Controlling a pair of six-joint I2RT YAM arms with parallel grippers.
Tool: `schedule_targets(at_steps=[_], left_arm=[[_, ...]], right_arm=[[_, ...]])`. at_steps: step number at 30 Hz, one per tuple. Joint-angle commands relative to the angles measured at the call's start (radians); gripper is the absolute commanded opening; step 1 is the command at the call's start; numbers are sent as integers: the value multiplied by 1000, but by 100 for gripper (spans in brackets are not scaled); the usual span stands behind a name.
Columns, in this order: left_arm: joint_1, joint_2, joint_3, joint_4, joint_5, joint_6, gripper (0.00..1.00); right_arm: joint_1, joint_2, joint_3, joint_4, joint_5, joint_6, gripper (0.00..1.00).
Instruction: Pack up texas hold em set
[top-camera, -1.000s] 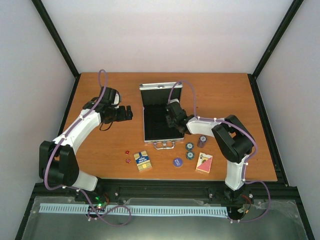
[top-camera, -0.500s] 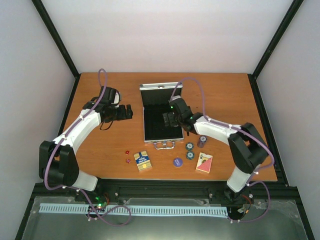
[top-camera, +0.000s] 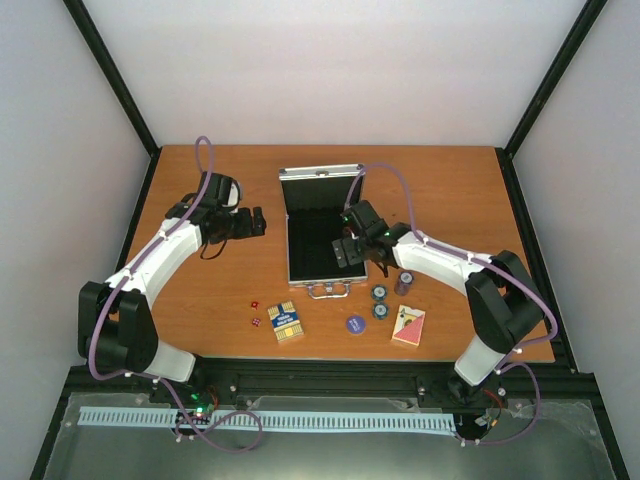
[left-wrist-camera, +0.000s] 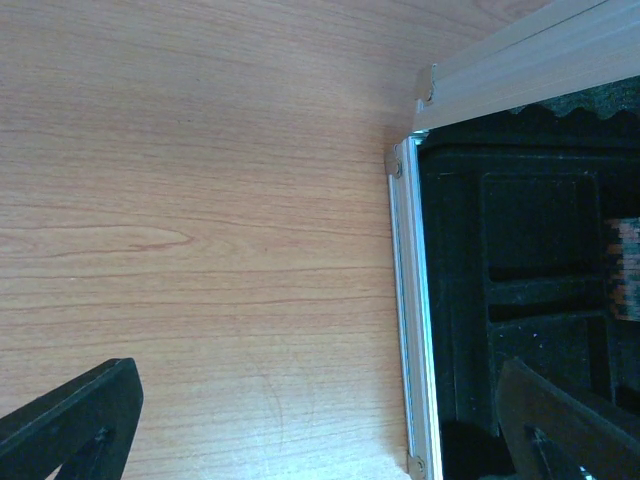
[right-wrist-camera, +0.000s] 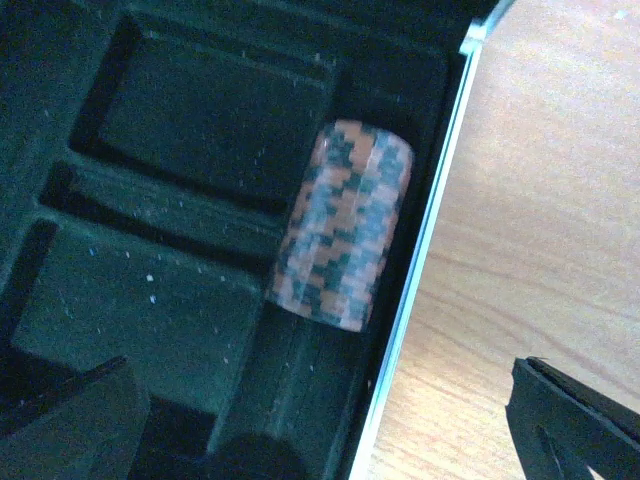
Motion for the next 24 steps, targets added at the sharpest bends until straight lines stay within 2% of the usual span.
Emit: schedule_targets(at_steps=[1,11,24], left_arm=[[-4,-8,-3,17,-6,-9,100],[-4,-10,0,7,-19,7,100],[-4,6,0,3,-32,25,100]], right_arm=[[-26,19,-34,-39,-54,8,100],[-62,123,-23,-22,-74,14,100],[-76,192,-3,27,-19,31,100]])
